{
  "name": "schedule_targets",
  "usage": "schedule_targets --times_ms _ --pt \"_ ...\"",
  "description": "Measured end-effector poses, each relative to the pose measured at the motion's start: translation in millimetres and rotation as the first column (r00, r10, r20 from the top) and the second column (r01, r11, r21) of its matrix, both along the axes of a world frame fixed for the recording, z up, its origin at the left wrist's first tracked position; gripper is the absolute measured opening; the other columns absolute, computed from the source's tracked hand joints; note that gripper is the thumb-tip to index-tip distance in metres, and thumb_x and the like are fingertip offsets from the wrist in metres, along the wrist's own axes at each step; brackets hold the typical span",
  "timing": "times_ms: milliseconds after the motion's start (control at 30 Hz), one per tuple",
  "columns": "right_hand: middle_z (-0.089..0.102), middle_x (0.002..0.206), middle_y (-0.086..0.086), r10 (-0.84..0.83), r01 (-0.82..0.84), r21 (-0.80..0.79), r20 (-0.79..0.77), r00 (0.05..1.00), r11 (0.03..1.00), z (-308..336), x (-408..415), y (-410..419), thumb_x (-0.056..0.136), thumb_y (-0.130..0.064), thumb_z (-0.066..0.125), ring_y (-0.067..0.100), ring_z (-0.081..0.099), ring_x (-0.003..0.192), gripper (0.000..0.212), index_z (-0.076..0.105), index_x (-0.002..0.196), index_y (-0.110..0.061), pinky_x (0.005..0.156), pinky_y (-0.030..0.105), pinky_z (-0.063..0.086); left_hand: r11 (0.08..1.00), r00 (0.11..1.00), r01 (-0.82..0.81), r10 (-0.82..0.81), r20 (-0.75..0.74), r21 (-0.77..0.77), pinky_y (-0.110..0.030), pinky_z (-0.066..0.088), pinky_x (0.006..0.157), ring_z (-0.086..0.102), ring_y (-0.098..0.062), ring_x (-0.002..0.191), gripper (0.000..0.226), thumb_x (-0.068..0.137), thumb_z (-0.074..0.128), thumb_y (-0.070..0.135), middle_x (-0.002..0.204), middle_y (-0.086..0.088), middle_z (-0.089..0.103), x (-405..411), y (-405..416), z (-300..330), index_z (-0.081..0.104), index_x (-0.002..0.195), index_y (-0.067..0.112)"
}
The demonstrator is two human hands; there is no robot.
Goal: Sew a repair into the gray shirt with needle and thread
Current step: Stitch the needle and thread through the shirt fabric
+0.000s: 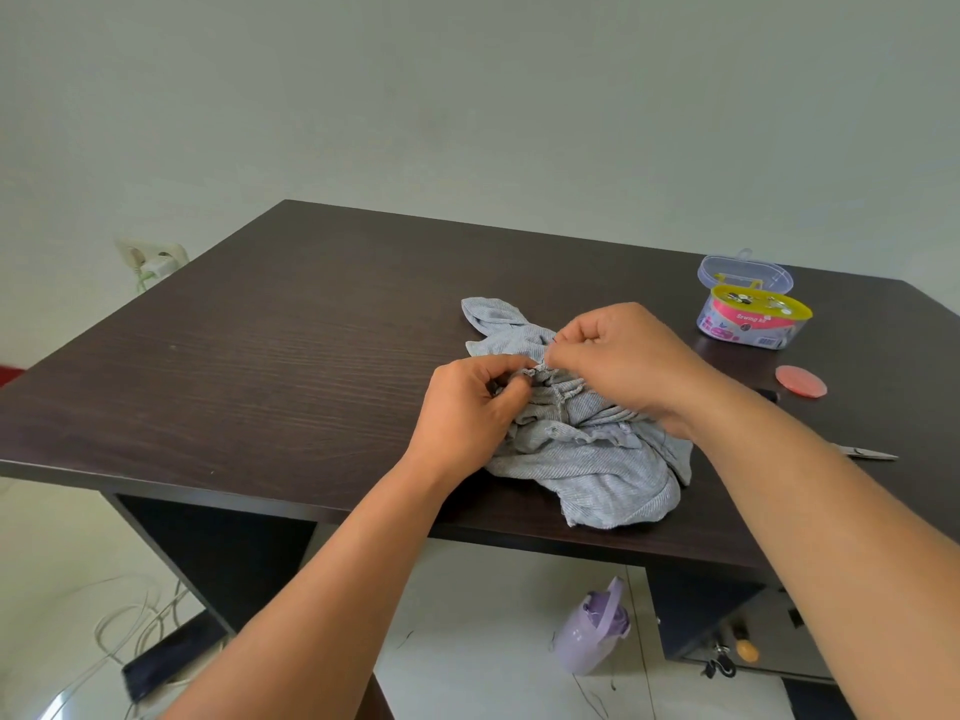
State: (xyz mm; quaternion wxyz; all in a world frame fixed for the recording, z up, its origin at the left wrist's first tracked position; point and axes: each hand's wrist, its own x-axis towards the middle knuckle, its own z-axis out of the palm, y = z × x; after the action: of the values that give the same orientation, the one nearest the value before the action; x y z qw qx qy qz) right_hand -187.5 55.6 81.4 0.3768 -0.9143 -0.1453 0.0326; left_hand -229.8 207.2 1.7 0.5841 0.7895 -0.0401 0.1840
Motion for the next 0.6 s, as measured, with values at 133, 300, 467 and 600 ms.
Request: schedule_targets --times_ms 133,300,467,600 --pt "0.049 0.048 -0.01 -0.019 0.054 0.191 -0.179 0.984 0.98 4 1 1 0.086 -0.03 0.071 0.01 0.043 0.055 0.015 0.075 0.086 -0.015 0.055 0.025 0.036 1.0 1.0 -0.008 0.008 0.013 -0.002 -0.019 0.036 0.047 0.04 -0.004 0.047 0.036 0.098 0.062 0.012 0.055 0.006 0.055 0 -1 2 0.071 0.08 0.043" --pt "0.076 0.093 0.004 -0.063 0.063 -0.007 -0.021 0.998 0.998 -2 1 -7 0.087 -0.031 0.073 0.018 0.07 0.092 0.011 0.077 0.085 -0.021 0.077 0.026 0.052 1.0 1.0 -0.01 0.01 0.003 -0.005 -0.014 0.033 0.044 0.039 -0.001 0.041 0.037 0.098 0.062 0.012 0.047 0.016 0.05 0 -1 3 0.07 0.079 0.043" --pt "0.065 0.07 -0.014 -0.009 0.009 -0.063 0.003 1.0 0.998 -7 -1 -4 0.086 -0.028 0.074 0.007 0.063 0.071 0.009 0.076 0.081 -0.021 0.065 0.026 0.049 1.0 1.0 -0.013 0.013 0.016 0.006 -0.015 0.035 0.045 0.041 -0.002 0.043 0.04 0.097 0.062 0.011 0.05 0.013 0.054 1 0 1 0.07 0.081 0.047" --pt "0.047 0.04 -0.011 -0.011 0.014 -0.121 0.025 1.0 0.993 -10 0 -1 0.086 -0.028 0.071 0.003 0.039 0.036 0.013 0.071 0.074 -0.022 0.045 0.02 0.033 1.0 1.0 -0.012 0.011 0.008 0.012 -0.015 0.037 0.046 0.042 -0.001 0.043 0.037 0.097 0.062 0.011 0.052 0.012 0.057 1 0 0 0.071 0.084 0.044"
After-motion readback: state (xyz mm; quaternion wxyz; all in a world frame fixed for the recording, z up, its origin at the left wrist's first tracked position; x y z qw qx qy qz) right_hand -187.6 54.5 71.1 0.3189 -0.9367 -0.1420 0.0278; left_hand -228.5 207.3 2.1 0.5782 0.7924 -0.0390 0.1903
